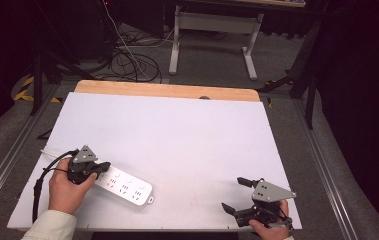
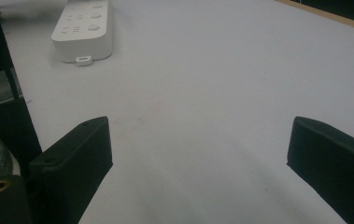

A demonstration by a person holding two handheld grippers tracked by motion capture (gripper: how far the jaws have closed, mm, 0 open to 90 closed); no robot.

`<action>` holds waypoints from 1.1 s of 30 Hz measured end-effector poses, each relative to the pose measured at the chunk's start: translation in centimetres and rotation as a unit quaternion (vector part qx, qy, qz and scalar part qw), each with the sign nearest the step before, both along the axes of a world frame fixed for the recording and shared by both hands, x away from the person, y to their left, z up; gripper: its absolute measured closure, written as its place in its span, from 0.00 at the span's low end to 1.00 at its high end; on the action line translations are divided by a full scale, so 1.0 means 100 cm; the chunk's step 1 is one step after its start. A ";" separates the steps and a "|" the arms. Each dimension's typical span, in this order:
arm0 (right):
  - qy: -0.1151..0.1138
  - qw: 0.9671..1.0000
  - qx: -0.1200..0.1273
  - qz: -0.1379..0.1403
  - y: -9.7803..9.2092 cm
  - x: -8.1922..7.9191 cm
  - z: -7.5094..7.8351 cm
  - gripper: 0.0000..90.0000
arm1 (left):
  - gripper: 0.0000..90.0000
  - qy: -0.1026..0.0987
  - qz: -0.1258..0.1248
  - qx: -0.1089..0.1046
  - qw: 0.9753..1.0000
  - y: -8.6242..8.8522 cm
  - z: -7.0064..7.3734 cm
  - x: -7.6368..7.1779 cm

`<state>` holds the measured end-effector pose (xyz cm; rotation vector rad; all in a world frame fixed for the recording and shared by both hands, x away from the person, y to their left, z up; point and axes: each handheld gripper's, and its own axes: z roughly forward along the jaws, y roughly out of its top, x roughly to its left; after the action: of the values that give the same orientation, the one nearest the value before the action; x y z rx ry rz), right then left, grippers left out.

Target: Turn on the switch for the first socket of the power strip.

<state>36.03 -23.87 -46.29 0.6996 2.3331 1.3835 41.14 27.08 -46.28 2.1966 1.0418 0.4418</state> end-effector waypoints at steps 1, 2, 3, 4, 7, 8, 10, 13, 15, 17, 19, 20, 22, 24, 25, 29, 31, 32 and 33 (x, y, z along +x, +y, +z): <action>0.000 1.000 0.000 0.000 0.000 0.000 0.000 0.08 | 1.00 -0.004 0.000 0.000 1.000 0.000 0.000 -0.001; 0.000 1.000 0.000 0.000 0.000 0.000 0.000 0.08 | 1.00 -0.006 -0.002 -0.004 1.000 0.001 -0.001 -0.001; 0.000 1.000 0.000 0.000 0.000 0.000 0.000 0.08 | 1.00 -0.005 -0.001 -0.009 1.000 0.001 -0.002 -0.002; 0.000 1.000 0.000 -0.001 0.000 0.000 0.000 0.08 | 1.00 -0.004 0.000 -0.014 1.000 0.002 -0.002 -0.002; 0.001 1.000 0.000 0.000 0.000 0.000 0.000 0.08 | 1.00 -0.013 0.000 0.015 1.000 -0.003 0.000 -0.003; 0.001 1.000 0.000 0.000 0.000 0.000 0.000 0.08 | 1.00 -0.012 0.000 0.017 1.000 -0.005 0.001 -0.003; 0.001 1.000 -0.001 -0.001 0.000 0.001 0.000 0.08 | 1.00 -0.018 0.004 0.010 1.000 -0.004 0.001 -0.003; 0.001 1.000 -0.001 -0.004 0.000 0.001 0.000 0.08 | 1.00 -0.040 0.005 -0.008 0.999 0.001 0.009 -0.005; 0.001 1.000 0.001 -0.004 0.000 0.002 -0.001 0.08 | 1.00 -0.043 -0.002 -0.020 0.999 0.003 0.015 -0.006; 0.004 1.000 -0.001 -0.003 0.001 0.003 -0.002 0.08 | 1.00 -0.047 -0.003 -0.011 0.999 0.000 0.021 -0.009; 0.003 1.000 -0.003 -0.002 0.002 0.002 -0.002 0.08 | 1.00 -0.047 -0.007 -0.011 0.999 -0.001 0.025 -0.011; 0.003 1.000 -0.003 -0.002 0.002 0.002 -0.002 0.08 | 1.00 -0.050 -0.008 -0.011 0.999 -0.002 0.027 -0.013; 0.003 1.000 0.000 -0.003 0.001 0.002 -0.001 0.08 | 1.00 -0.051 -0.011 -0.019 0.998 -0.002 0.033 -0.015; 0.003 1.000 0.001 -0.004 0.000 0.002 -0.001 0.08 | 1.00 -0.052 -0.018 -0.020 0.998 -0.002 0.038 -0.018; 0.003 1.000 0.001 -0.004 0.000 0.002 -0.001 0.08 | 1.00 -0.050 -0.022 -0.019 0.998 -0.002 0.040 -0.019; 0.004 1.000 -0.001 -0.004 0.001 0.002 -0.001 0.08 | 1.00 -0.053 -0.022 -0.018 0.998 0.000 0.045 -0.022; 0.003 1.000 0.000 -0.004 0.001 0.002 -0.001 0.08 | 1.00 -0.060 -0.026 -0.017 0.998 -0.002 0.050 -0.025; 0.003 1.000 0.000 -0.004 0.001 0.002 -0.001 0.08 | 1.00 -0.064 -0.027 -0.017 0.997 -0.003 0.052 -0.026; 0.003 1.000 0.000 -0.004 0.001 0.002 -0.001 0.08 | 1.00 -0.066 -0.032 -0.020 0.997 -0.004 0.054 -0.027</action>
<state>36.27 -23.81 -46.43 0.7137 2.3331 1.3810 38.45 26.67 -40.86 2.1278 0.9011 0.5247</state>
